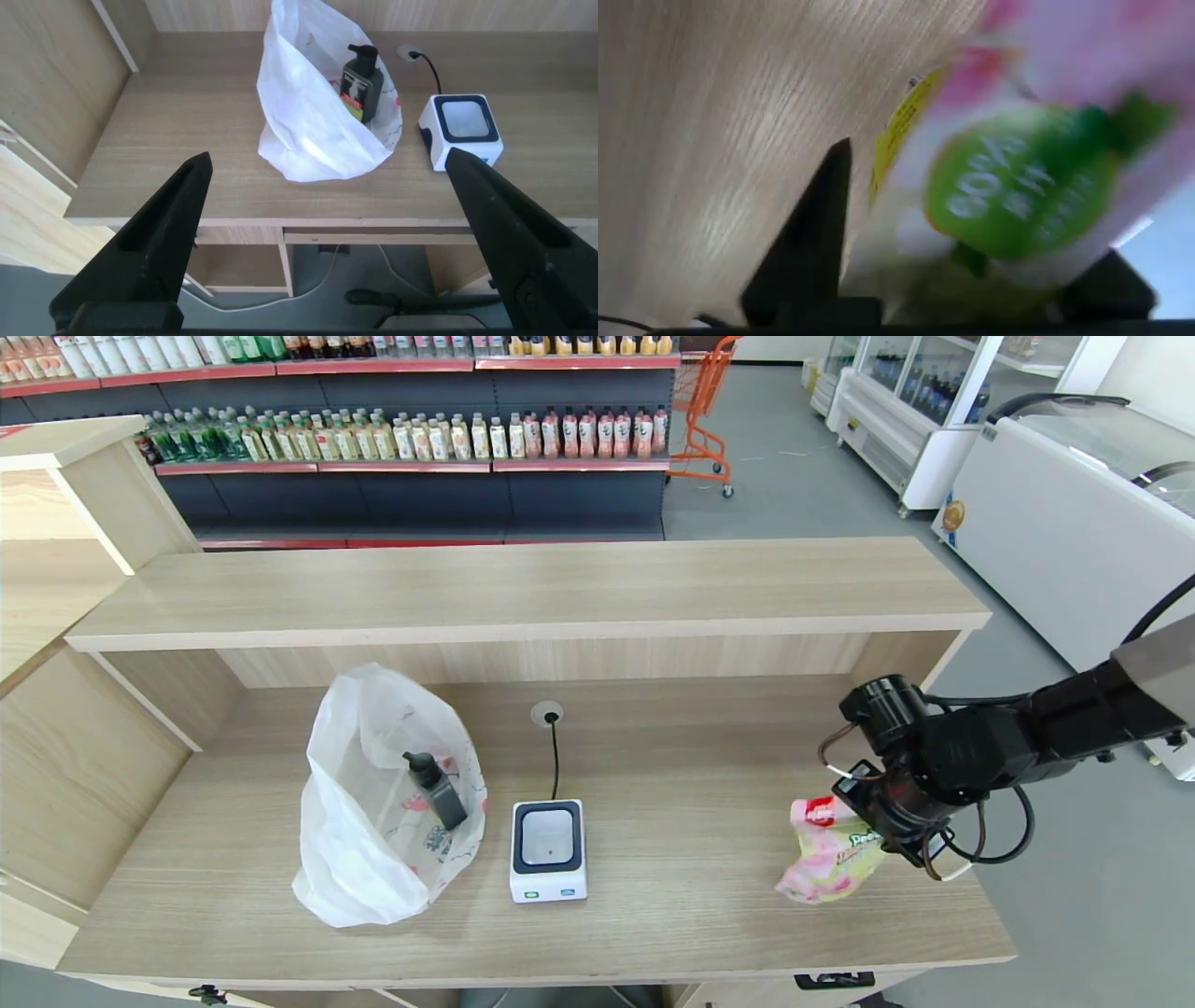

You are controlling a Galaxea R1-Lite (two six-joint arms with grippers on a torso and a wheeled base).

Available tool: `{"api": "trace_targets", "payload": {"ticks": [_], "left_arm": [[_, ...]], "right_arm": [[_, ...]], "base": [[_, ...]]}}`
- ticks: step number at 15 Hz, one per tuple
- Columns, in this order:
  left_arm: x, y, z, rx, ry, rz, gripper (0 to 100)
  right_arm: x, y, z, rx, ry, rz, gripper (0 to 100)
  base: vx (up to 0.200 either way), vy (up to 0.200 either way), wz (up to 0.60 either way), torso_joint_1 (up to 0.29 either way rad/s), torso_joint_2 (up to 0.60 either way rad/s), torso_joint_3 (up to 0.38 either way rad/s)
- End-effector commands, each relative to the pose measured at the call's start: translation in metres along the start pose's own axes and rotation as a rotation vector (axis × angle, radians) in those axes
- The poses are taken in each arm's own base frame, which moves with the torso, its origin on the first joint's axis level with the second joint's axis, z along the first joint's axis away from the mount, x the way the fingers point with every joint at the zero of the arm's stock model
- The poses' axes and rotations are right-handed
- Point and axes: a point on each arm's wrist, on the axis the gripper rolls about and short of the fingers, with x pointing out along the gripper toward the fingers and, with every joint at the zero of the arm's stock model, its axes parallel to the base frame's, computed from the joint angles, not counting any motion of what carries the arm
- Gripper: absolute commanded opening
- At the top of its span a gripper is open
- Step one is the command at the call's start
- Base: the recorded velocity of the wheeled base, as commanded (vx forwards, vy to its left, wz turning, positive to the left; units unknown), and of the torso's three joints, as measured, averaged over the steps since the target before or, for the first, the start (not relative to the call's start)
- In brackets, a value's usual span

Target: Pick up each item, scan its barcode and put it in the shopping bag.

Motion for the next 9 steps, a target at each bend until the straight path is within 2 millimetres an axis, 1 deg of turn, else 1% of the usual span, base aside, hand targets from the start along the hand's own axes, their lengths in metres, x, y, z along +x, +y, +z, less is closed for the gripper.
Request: {"api": "trace_targets", "payload": {"ticks": [1, 4, 6, 9], "left_arm": [[0.000, 0.000, 0.000, 0.000, 0.000, 0.001, 100], [0.000, 0.000, 0.000, 0.000, 0.000, -0.001, 100], [0.000, 0.000, 0.000, 0.000, 0.000, -0.001, 100], [0.000, 0.000, 0.000, 0.000, 0.000, 0.001, 100]], "right_arm": [[0.010, 0.001, -0.009, -0.053, 0.010, -0.027, 0], [0.021, -0.001, -0.023, -0.178, -0.005, -0.084, 0], [0.018, 0.001, -0.027, -0.240, -0.010, -0.076, 0], [0.009, 0.006, -0.031, -0.292, -0.030, -0.056, 0]], "base": [[0.000, 0.000, 0.00, 0.000, 0.00, 0.000], [0.000, 0.000, 0.00, 0.000, 0.00, 0.000], [0.000, 0.000, 0.00, 0.000, 0.00, 0.000], [0.000, 0.000, 0.00, 0.000, 0.00, 0.000]]}}
